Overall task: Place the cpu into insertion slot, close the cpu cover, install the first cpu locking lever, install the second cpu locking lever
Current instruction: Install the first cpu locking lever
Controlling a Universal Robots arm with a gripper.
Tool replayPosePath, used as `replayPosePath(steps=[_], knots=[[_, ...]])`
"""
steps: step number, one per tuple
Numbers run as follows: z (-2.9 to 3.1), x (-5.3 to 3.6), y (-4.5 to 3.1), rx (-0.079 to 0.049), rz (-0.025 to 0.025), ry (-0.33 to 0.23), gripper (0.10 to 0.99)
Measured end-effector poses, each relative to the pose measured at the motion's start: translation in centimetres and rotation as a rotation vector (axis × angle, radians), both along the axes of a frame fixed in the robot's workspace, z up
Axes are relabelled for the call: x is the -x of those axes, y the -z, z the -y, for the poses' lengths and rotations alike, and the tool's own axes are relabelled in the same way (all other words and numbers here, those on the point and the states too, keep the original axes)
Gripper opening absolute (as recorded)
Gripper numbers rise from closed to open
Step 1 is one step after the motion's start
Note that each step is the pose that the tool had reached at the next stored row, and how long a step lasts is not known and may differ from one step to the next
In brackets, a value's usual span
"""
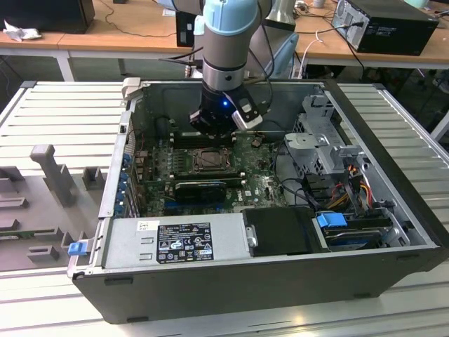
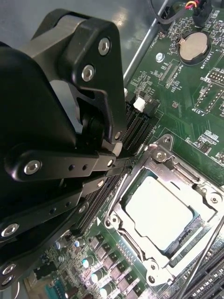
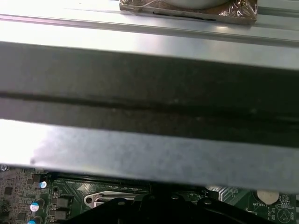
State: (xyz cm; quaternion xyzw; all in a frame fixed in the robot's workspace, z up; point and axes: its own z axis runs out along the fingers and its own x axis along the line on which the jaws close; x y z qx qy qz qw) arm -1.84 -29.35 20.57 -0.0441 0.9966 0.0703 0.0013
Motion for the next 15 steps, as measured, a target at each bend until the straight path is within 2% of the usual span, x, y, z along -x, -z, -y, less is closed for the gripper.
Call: replayPosePath(steps=[7, 15], knots=[[0.00, -0.10, 0.19, 0.011, -0.0002, 0.000, 0.106], [0.00, -0.10, 0.23, 0.011, 0.0000, 0.000, 0.106]])
